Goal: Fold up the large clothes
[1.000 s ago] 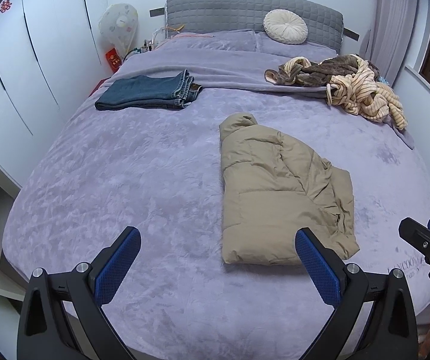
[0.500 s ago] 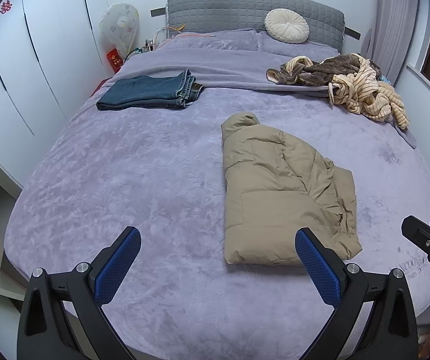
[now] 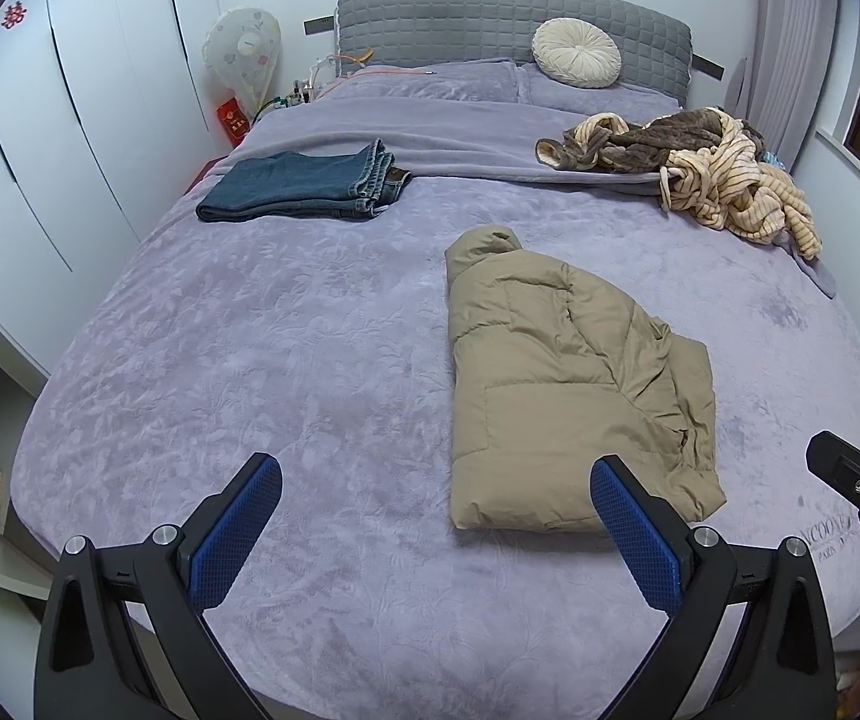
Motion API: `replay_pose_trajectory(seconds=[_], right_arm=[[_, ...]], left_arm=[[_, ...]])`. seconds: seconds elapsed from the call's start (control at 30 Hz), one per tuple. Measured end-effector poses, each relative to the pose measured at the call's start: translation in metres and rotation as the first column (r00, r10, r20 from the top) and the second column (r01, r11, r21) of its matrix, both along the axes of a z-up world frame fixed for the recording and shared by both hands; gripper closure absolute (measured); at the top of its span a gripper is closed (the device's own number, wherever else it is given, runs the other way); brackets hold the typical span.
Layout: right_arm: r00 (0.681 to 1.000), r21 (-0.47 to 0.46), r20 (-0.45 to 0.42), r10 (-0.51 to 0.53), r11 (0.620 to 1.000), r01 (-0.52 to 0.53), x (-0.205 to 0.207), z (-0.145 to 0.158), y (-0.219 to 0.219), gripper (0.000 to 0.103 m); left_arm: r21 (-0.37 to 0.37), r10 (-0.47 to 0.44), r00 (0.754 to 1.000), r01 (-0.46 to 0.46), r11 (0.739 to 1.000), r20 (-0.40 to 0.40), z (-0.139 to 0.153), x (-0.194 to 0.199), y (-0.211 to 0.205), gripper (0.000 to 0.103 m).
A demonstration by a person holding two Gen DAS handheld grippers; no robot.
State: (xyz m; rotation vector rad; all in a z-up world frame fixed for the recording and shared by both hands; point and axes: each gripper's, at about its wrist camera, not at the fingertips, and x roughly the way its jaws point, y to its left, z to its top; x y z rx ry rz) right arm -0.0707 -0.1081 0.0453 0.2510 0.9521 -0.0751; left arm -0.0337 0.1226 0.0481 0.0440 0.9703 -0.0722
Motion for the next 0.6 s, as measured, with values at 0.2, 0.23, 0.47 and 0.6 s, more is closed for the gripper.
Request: replay_pose_trajectory(seconds=[0.2, 0.23, 0.47, 0.6], right_arm=[[1.000, -0.001, 0.000, 0.000, 1.000, 0.000, -0.0002, 0.0003, 0.0002, 0.000], [1.000, -0.001, -0.001, 0.000, 1.000, 0.000, -0.0003, 0.0003, 0.0002, 0.000], [1.000, 0.000, -0.001, -0.001, 1.000, 0.001, 0.0000, 0.0002, 0.0000, 0.000], [1.000, -0.001, 0.000, 0.000, 1.000, 0.000, 0.0004, 0.0000, -0.0001, 0.000]], left_arm=[[0.002, 0.000, 1.000, 0.000, 1.000, 0.000, 0.0003, 0.0004, -0.0007, 0.000], [0.002, -0.001, 1.000, 0.001, 1.000, 0.000, -0.0001, 0.0004, 0.0000, 0.000], [0.003, 0.001, 1.000, -0.001, 1.000, -0.001, 0.0001, -0.0002, -0.0011, 0.000], [0.003, 0.001, 1.000, -0.001, 1.000, 0.000, 0.0003, 0.0000, -0.0017, 0.000]])
